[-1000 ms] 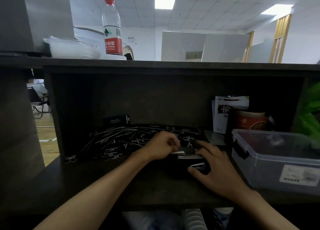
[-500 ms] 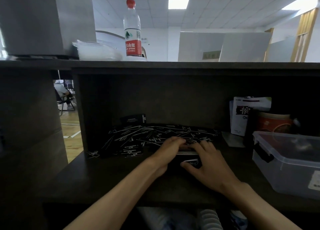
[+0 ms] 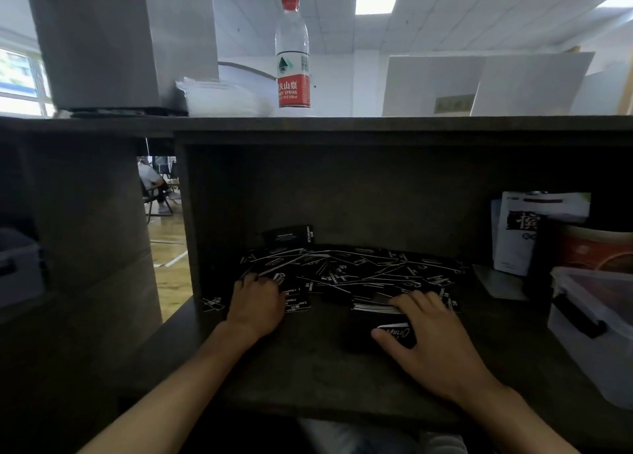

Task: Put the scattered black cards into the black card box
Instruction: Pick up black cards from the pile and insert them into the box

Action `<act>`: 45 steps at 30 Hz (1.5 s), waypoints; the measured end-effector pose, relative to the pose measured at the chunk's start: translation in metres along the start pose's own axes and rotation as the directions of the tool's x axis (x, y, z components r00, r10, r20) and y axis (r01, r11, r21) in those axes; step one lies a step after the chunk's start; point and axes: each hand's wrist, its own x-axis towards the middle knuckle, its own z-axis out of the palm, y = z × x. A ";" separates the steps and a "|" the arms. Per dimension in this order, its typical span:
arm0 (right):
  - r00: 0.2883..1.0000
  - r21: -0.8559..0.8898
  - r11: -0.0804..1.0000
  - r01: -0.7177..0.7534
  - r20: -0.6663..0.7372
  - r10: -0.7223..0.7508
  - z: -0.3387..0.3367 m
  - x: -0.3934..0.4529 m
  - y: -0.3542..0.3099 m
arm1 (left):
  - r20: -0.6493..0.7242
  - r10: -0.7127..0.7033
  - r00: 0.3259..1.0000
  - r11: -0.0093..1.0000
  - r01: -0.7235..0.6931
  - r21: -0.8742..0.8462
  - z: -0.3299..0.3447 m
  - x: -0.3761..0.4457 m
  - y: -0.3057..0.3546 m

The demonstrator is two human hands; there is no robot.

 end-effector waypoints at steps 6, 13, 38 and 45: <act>0.999 0.017 1.000 0.020 -0.036 -0.020 -0.002 -0.001 -0.002 | -0.098 0.003 0.995 0.993 -0.014 -0.119 -0.006 -0.011 0.003; 0.998 0.025 0.999 0.029 -0.056 -0.027 -0.003 -0.003 -0.001 | -0.273 0.130 0.953 0.984 -0.159 -0.084 -0.011 -0.015 0.008; 0.997 0.032 0.999 0.020 -0.072 -0.018 0.000 -0.002 -0.001 | 0.098 0.114 0.989 0.899 -0.060 -0.435 0.001 0.007 0.000; 0.999 0.047 0.999 0.015 -0.047 -0.013 -0.001 -0.002 0.000 | -0.066 0.260 0.963 0.544 -0.203 -0.814 -0.035 -0.027 0.043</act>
